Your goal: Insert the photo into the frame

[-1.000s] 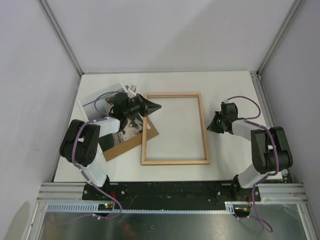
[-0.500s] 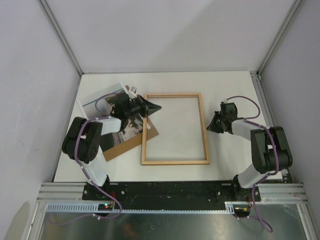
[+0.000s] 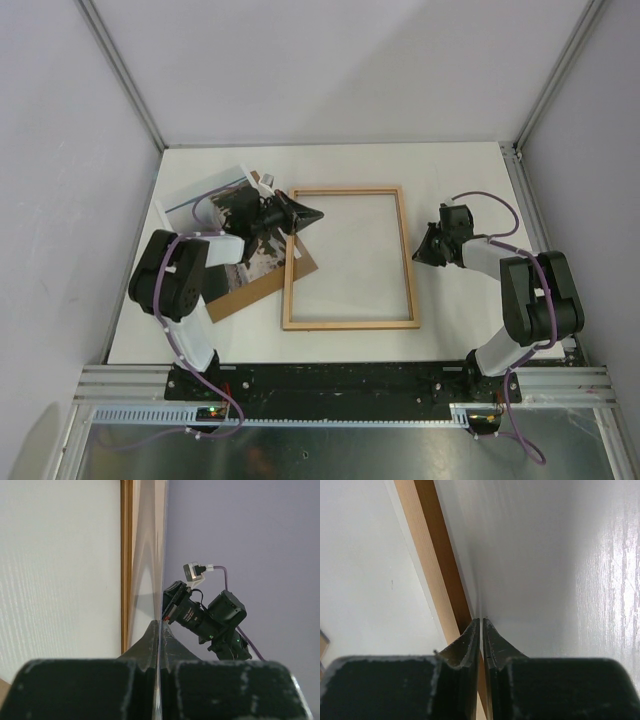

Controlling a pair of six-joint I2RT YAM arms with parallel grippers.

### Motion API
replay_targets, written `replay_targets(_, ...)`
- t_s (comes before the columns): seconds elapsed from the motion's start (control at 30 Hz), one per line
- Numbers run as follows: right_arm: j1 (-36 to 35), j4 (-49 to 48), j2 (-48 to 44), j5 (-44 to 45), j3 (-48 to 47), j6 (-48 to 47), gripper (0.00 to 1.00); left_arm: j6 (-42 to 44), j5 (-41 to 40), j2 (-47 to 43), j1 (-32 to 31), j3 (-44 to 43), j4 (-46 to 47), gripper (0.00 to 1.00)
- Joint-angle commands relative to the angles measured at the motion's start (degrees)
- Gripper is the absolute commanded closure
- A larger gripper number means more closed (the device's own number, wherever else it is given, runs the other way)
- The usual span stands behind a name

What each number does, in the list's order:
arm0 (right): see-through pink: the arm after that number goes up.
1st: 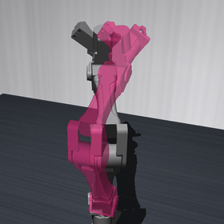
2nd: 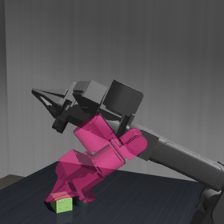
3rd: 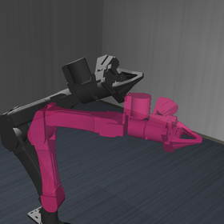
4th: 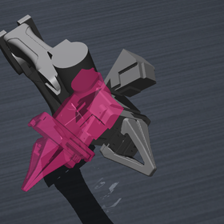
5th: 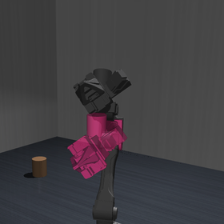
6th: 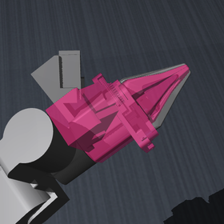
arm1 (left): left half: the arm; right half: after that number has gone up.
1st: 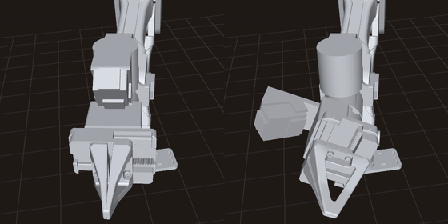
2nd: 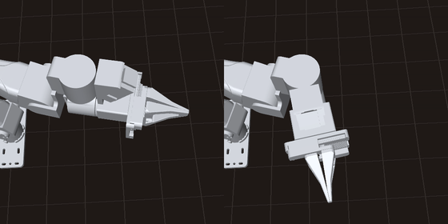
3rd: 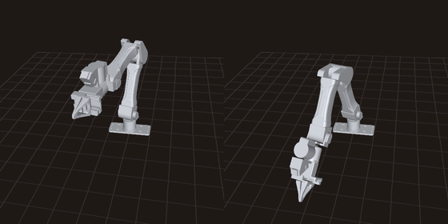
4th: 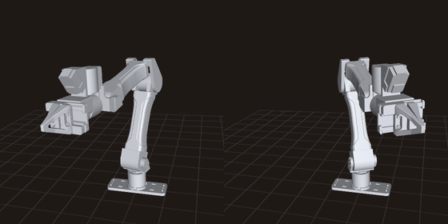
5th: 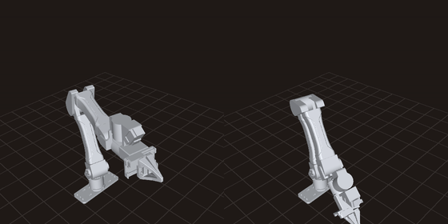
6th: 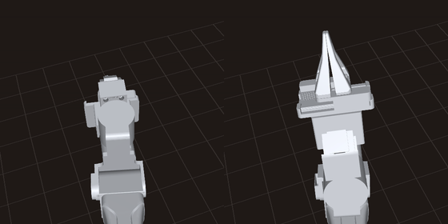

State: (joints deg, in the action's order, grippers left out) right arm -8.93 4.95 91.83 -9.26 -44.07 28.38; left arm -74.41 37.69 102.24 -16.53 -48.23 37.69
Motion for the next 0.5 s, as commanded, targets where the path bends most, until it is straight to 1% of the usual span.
replay_targets(0.0, -0.4, -0.2, 0.5, 1.0, -2.0, -1.1, 0.90, -1.6, -0.1, 0.3, 0.4, -1.8, 4.6, 1.00)
replay_targets(0.47, -0.6, -0.3, 0.9, 1.3, -2.1, -1.2, 0.90, -2.8, -0.4, 1.6, 0.4, -0.5, 7.9, 1.00)
